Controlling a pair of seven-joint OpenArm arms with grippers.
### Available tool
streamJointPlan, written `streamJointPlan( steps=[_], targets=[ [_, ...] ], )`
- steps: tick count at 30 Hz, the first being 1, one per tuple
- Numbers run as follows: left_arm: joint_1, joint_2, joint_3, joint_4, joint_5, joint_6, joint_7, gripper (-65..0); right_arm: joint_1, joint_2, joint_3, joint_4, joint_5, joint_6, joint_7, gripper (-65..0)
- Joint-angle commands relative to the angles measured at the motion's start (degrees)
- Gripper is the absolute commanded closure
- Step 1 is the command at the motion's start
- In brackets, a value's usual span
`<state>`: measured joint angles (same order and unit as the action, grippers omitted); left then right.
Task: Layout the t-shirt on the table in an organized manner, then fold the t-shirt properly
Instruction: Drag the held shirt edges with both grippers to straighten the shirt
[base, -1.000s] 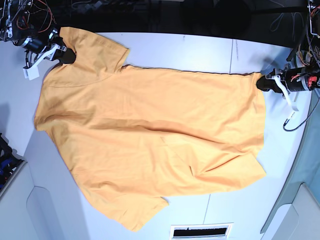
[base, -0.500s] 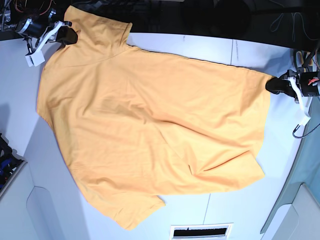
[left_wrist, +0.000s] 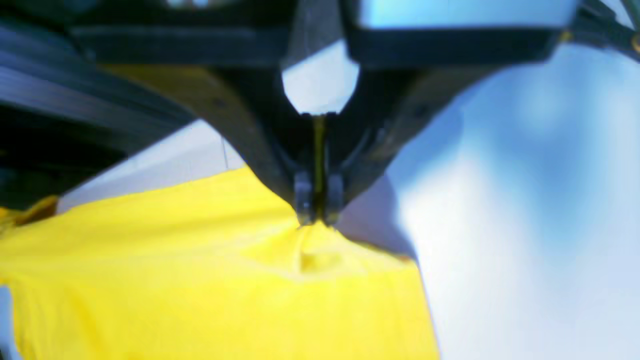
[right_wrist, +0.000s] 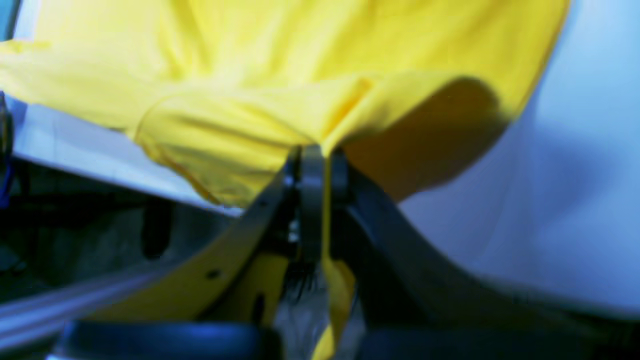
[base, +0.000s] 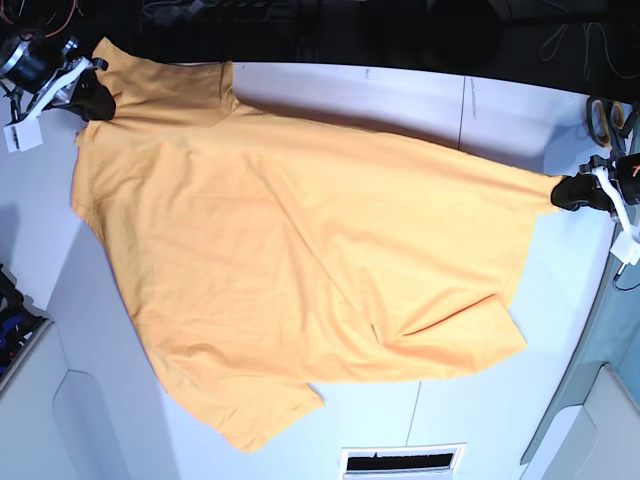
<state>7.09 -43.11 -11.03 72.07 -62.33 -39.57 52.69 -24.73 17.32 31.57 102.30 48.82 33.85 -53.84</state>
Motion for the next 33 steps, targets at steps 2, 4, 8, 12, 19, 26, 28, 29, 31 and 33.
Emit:
streamJointPlan(
  steps=[2,4,8,12,19,26,28,29,31,33],
  targets=[
    [-0.57,-0.11,-0.57,0.59,3.54,-0.43,-2.45,0.0,2.99,0.94,0.61,-0.42,-0.5,0.04,1.36,0.0],
    [-0.59,1.22,-0.57,0.02,7.65,-0.43,-4.52,0.0,6.21,0.94,0.57,-2.36,-0.68,0.04,1.36,0.0],
    [-1.29,2.32,-0.57,-2.19,12.63,-0.43,-10.99,0.0,13.66,0.96,0.55,-8.26,-1.73,0.04,1.33,0.0],
    [-4.59,3.21,-0.57,-4.24,15.32,-0.43,-11.61,0.0,20.57,0.96,0.55,-15.04,-1.7,0.04,1.36,0.0],
    [-10.23,3.58,-0.55,-6.64,15.47,-0.43,-12.2,0.0,30.82,0.94,-1.66,-24.09,-4.17,0.04,2.47,0.0],
    [-12.02,3.96,0.85,-6.69,17.27,-0.43,-15.61,0.0,36.85,0.92,-8.96,-30.03,-11.41,0.0,6.38,0.0],
    [-12.02,4.85,0.9,-6.71,20.44,-0.43,-17.51,0.0,37.31,0.92,-10.54,-30.93,-11.76,0.0,7.45,0.0],
    [-12.02,5.33,0.9,-6.71,21.92,-0.43,-18.47,0.0,37.31,0.9,-11.02,-30.99,-12.04,-0.02,7.93,0.0],
    [-12.02,6.36,0.94,-6.93,23.89,-0.43,-20.02,0.0,37.29,0.9,-11.3,-31.01,-12.72,-0.24,8.17,0.0],
    [-12.04,7.34,0.94,-7.02,25.35,-0.43,-21.57,0.0,37.29,0.9,-11.28,-31.01,-12.94,-0.61,8.2,0.0]
  ],
)
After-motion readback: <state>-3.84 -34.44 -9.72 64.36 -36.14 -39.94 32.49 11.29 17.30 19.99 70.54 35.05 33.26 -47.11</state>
